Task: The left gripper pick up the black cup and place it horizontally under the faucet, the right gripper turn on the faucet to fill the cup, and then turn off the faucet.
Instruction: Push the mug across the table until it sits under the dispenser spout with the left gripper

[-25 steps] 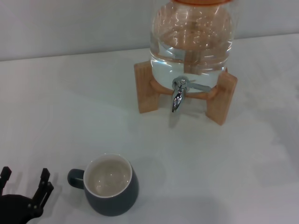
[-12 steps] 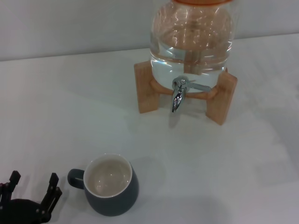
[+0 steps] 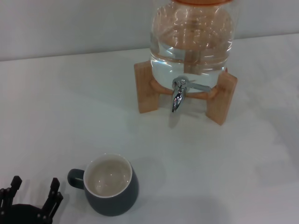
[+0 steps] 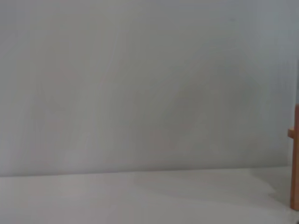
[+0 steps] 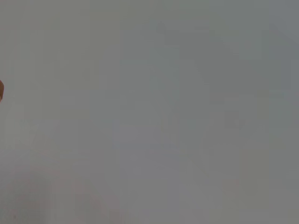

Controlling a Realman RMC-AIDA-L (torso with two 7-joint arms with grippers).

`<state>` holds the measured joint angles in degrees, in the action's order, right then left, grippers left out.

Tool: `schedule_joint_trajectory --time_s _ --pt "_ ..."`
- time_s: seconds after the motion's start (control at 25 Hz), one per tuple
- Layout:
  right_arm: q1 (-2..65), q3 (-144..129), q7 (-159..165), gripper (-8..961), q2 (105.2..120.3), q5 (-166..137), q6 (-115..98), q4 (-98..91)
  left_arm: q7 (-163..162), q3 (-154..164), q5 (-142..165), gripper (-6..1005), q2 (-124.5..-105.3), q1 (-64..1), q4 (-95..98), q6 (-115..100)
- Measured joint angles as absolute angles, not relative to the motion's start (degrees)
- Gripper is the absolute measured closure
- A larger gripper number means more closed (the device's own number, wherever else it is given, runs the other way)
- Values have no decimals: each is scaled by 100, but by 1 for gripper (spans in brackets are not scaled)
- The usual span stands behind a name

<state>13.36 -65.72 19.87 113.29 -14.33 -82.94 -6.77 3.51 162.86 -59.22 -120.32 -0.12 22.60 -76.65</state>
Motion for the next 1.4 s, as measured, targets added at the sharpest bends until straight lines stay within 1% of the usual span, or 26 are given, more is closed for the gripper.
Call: schedule_joint_trajectory --time_s 0.84,1.4 --pt "1370 -6556 1986 85 11315 -1426 -8279 -677 307 16286 -5644 111 -12023 16 2331 -7581" --pt "1337 -6557 1943 85 11311 -1423 -8280 -676 290 16286 -5553 111 -12023 -84 2338 -7429"
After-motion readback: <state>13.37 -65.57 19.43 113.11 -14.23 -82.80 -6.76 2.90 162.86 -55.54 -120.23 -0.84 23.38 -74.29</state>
